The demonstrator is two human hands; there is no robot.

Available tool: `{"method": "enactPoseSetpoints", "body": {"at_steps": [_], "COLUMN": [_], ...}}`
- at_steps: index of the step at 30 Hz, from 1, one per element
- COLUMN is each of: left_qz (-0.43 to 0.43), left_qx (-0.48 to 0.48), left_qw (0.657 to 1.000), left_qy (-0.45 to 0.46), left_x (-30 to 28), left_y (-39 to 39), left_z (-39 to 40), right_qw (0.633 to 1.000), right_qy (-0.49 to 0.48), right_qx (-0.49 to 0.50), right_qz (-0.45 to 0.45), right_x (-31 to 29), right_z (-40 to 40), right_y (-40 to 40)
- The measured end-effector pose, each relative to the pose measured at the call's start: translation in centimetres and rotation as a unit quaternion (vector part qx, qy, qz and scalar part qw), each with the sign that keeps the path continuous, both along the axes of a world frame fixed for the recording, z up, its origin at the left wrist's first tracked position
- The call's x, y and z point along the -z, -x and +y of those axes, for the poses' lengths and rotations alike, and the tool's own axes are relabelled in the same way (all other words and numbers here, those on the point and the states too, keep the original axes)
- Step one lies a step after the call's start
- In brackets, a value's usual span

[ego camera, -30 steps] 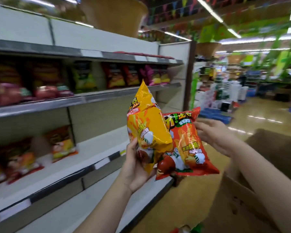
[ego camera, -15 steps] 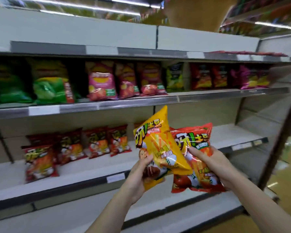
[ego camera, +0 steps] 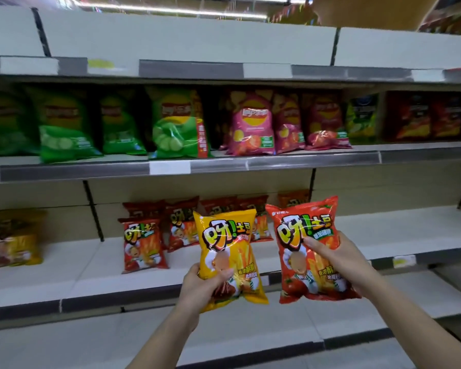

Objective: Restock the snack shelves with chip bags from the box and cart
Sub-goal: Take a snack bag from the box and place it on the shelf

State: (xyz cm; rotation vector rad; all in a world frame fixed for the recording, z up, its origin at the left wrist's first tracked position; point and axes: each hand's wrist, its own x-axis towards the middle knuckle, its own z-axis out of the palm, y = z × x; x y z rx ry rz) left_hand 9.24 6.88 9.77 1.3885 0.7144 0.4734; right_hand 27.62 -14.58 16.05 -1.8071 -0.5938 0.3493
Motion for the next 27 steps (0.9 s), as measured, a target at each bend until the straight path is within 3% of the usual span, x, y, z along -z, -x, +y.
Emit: {"method": "enactPoseSetpoints", "body": {"at_steps": [5,10,15,22,27], "left_qz": [-0.003,-0.012,-0.016,-0.002,0.005], "left_qx": [-0.032,-0.165,-0.259,-0.287,-0.295], "left_qw": [0.999,0.985,0.962,0.956,0.955], "left_qy": [-0.014,0.044,0.089,0.06,0.042], "left_x": [1.1,2.6,4.2,4.9,4.4], "left_y": [3.0,5.6,7.8,8.4,6.7], "left_z": [4.1,10.1,15.9,22.8,25.7], "right_qw": [0.998,0.997,0.999,0.988,0.987], "right_qy": [-0.028,-0.027,0.008,-0.01,-0.004], "right_qx": [-0.025,0.014,-0.01,-0.051,-0.069], "right_qz": [0.045,0.066,0.04,0.146,0.147], "right_x": [2.7,5.7,8.5,11.6,13.4], "right_z": [6.0,13.1,21.5,32.9,38.0], "right_y": [1.0,0.9,-0.3,-0.2,-1.3]}}
